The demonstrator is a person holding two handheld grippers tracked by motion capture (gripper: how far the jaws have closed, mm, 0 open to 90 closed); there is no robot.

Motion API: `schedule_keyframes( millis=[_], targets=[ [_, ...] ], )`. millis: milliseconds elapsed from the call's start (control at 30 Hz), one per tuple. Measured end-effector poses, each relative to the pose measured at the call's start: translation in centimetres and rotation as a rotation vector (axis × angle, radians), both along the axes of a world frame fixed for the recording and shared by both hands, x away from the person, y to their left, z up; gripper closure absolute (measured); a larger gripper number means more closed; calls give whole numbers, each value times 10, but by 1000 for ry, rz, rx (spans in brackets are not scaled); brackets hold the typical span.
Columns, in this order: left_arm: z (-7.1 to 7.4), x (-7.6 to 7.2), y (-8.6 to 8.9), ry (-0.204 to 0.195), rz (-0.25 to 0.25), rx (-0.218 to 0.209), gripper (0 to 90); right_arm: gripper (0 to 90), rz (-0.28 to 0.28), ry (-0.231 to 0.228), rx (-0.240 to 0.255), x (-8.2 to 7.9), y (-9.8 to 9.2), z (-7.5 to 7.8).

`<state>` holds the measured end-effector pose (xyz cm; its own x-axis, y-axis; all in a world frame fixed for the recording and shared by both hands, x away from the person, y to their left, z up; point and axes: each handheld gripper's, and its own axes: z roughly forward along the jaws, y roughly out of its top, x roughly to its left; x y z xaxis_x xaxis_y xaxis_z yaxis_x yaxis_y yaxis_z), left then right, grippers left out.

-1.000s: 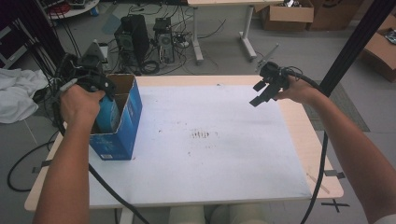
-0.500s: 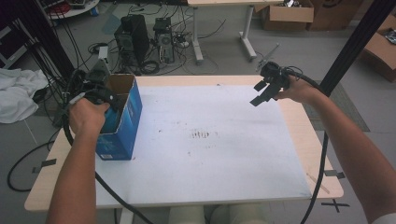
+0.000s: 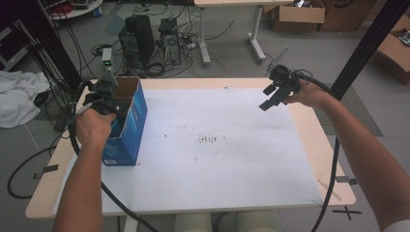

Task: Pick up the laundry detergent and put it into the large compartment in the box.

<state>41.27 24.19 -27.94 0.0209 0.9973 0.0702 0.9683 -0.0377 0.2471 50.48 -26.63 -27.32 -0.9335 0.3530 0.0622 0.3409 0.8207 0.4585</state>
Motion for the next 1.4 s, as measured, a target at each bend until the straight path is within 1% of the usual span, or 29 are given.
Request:
schedule_keyframes(
  millis=[33, 100, 167, 233, 433, 533, 633, 700, 800, 967, 1033, 1167, 1200, 1300, 1367, 1400],
  targets=[
    [0, 0, 0, -3, 1, -1, 381, 176, -1, 0, 2, 0, 0, 0],
    [0, 0, 1, 9, -2, -3, 381, 176, -2, 1, -1, 0, 0, 0],
    [-1, 0, 2, 9, 6, -9, 380, 176, -1, 1, -1, 1, 0, -1],
    [0, 0, 3, 20, 12, -16, 380, 176, 1, 2, -1, 0, 1, -1],
    [-1, 0, 5, 20, 26, -26, 377, 177, 8, 3, -3, -1, 3, -1],
    [-1, 0, 5, 24, 22, -28, 375, 177, 8, 3, -5, -1, 3, -1],
    [-1, 0, 5, 15, 13, -29, 374, 177, 8, 2, -3, -1, 2, -1],
    [-1, -1, 7, 10, 14, -43, 372, 177, 6, 3, -3, -2, 2, -1],
    [0, -1, 9, 2, 13, -53, 370, 177, 7, 7, -7, -2, 2, -1],
    [2, -1, 7, -6, 9, -48, 348, 177, 9, 11, -9, -2, 3, -3],
    [3, -1, 5, -18, 11, -47, 338, 178, 13, 10, -10, -2, 3, -3],
    [7, -1, 5, -15, 16, -49, 311, 179, 15, 9, -9, -2, 3, -2],
    [7, -1, 5, -19, 19, -46, 307, 182, 16, 11, -9, -3, 3, -2],
    [9, -2, 4, -17, 18, -40, 302, 181, 14, 13, -12, -3, 2, -2],
    [12, -2, 4, -27, 24, -40, 302, 180, 12, 14, -12, -4, 2, -2],
    [13, -3, 5, -24, 21, -35, 302, 180, 13, 14, -12, -4, 2, -2]
  ],
)
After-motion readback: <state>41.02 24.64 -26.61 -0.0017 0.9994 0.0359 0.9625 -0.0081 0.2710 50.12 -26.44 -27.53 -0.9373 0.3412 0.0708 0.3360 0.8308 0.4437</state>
